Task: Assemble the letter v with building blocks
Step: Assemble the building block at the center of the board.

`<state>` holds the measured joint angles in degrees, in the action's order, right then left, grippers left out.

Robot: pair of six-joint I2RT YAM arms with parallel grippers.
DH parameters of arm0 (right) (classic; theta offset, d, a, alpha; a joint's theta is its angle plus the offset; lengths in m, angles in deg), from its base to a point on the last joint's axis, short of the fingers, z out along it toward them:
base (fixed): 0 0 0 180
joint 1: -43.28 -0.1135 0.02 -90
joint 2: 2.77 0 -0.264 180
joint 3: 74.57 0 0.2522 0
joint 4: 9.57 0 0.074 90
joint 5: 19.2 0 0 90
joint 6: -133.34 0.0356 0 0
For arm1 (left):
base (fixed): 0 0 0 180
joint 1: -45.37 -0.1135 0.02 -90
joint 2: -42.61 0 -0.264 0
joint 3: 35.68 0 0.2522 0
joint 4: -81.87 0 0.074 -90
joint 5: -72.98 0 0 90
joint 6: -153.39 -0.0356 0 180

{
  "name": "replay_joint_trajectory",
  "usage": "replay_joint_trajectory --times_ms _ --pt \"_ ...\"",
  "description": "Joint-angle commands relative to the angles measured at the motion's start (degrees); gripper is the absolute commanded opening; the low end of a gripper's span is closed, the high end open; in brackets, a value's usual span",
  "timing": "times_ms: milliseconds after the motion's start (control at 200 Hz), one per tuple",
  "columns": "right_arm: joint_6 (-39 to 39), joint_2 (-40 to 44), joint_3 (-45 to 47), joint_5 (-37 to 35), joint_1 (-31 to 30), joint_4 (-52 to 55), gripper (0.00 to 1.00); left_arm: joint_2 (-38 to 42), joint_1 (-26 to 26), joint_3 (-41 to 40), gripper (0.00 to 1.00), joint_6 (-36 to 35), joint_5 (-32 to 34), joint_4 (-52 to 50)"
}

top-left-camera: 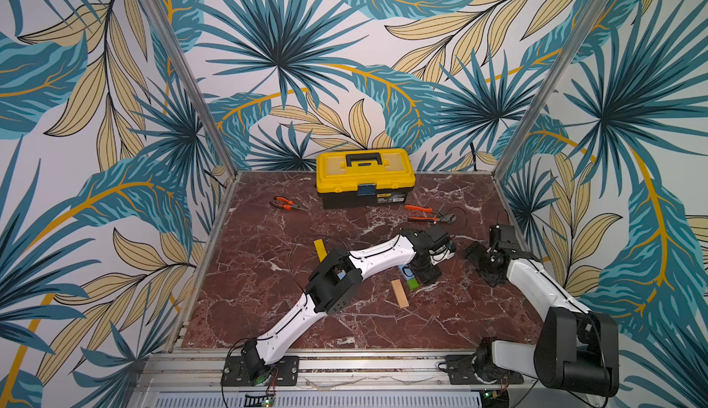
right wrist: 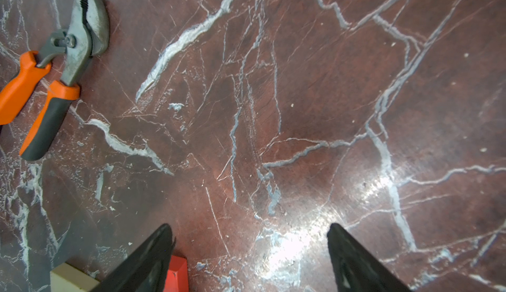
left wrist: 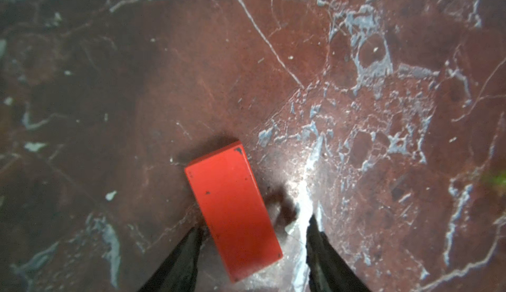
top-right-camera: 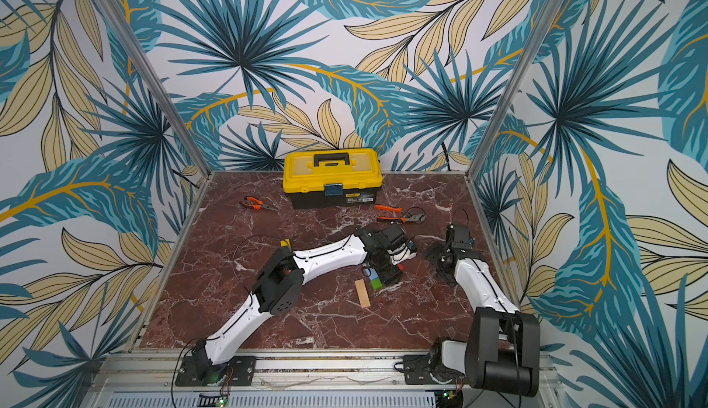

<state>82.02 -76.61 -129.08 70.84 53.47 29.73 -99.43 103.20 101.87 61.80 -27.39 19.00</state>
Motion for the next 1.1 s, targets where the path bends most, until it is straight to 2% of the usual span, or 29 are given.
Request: replay_joint_trajectory --times_ms 0,301,651,1097 --pt "-0.79 0.82 1.2 -0.91 0.35 0.75 0.89 -1.96 0.15 2.12 0.53 0.48 0.97 -0.65" --pt "-0.9 0.98 1.31 -1.18 0.31 0.91 0.89 -2.26 0.09 2.03 0.44 0.44 1.94 -0.64" --pt "-0.82 0.98 1.12 -1.17 0.35 0.92 0.89 1.11 0.28 -1.39 0.35 -0.42 2.24 -0.65" --pt "-0.8 0.98 0.86 -1.09 0.35 1.0 0.89 3.32 0.91 -5.08 0.31 0.09 2.12 -0.64"
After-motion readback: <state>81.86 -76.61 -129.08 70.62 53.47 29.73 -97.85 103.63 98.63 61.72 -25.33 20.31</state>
